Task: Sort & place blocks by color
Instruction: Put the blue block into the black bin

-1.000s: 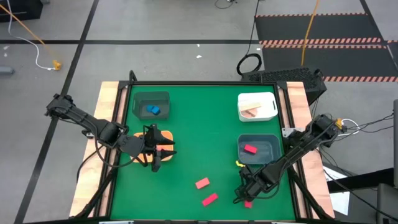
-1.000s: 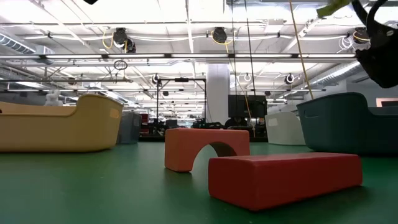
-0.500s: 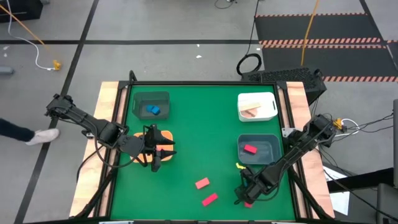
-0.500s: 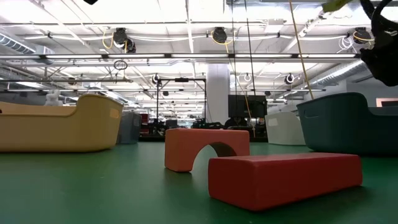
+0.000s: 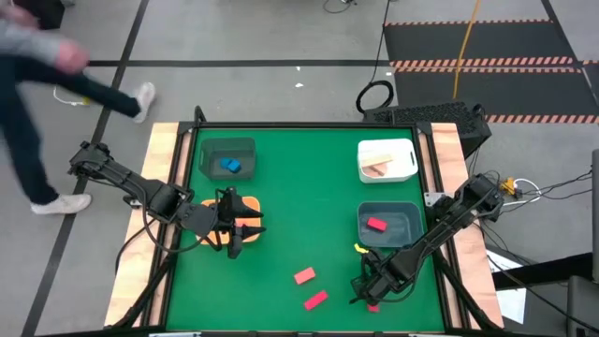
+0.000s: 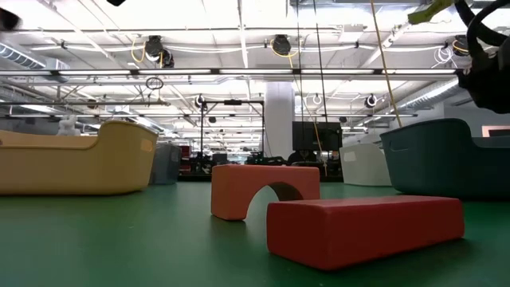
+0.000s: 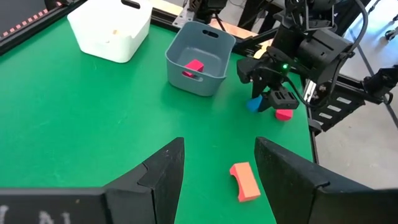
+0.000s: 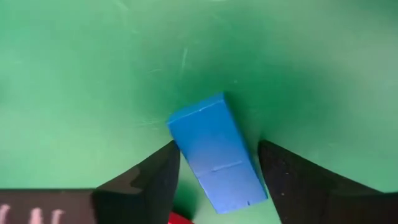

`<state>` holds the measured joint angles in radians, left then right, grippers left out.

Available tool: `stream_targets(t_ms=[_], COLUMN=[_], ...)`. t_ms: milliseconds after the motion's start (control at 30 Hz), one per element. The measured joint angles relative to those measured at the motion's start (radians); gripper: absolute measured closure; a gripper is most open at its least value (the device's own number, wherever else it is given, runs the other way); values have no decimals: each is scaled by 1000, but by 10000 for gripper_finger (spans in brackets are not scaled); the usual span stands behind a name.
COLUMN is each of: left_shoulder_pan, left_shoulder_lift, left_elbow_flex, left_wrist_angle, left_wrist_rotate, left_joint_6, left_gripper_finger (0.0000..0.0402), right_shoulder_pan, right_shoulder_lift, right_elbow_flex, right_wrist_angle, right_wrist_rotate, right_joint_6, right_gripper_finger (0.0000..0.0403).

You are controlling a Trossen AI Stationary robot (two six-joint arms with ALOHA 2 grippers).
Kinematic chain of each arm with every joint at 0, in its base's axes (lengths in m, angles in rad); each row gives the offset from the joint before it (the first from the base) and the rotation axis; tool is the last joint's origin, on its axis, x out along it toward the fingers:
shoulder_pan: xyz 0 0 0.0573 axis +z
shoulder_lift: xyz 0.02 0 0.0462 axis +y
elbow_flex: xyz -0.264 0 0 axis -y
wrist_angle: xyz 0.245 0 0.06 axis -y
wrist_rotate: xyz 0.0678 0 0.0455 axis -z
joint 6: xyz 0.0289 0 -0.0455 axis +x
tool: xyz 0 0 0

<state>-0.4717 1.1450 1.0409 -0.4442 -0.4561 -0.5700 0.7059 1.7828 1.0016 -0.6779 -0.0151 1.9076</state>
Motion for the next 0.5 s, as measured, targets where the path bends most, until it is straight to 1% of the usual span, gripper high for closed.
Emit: stream_targets(t_ms=[67, 200, 400, 500], left_shoulder_pan=[0, 0, 0, 0], left_shoulder_lift=[0, 0, 0, 0], left_elbow_flex=[0, 0, 0, 0], left_wrist_angle=[0, 0, 0, 0], left_wrist_rotate=[0, 1, 1, 1], left_joint_6=[12, 19, 10, -2], left_gripper_finger=[206, 206, 206, 206], right_shoulder_pan=[0, 0, 0, 0], right_shoulder_lift=[0, 0, -3, -29], right_elbow_flex=[0, 0, -1, -1], right_wrist_angle=[-28, -38, 26, 64], right_wrist_rotate=[-13, -20, -34, -37], right_joint_6=[-2, -6, -31, -60], right_gripper_finger=[219, 291, 294, 294])
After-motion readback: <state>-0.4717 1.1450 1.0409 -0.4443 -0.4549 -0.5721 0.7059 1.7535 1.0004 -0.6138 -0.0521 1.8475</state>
